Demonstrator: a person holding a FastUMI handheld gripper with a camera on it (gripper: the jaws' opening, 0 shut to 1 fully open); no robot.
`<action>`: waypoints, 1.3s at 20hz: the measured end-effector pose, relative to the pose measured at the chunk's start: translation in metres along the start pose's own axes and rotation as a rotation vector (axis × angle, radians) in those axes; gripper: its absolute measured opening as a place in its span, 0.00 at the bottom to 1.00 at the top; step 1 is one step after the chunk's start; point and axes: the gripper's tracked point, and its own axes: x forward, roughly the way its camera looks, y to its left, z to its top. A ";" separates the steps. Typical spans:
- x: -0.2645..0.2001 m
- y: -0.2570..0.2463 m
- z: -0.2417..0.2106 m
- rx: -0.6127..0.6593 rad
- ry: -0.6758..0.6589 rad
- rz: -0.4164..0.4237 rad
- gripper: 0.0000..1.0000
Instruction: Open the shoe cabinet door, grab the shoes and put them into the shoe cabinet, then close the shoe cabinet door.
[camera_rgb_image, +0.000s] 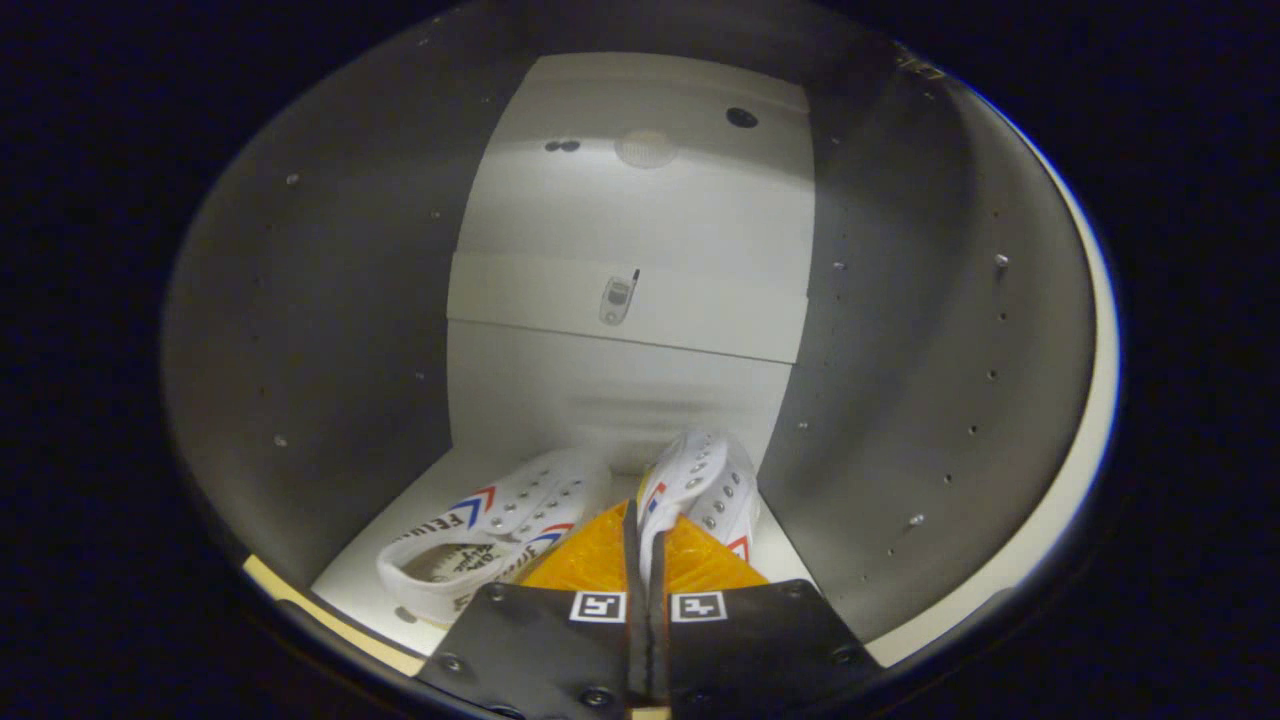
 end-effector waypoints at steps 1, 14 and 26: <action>0.008 0.000 -0.002 -0.012 0.007 0.002 0.02; 0.047 0.014 -0.031 0.034 0.120 0.071 0.02; 0.037 0.015 -0.036 0.118 0.158 0.041 0.28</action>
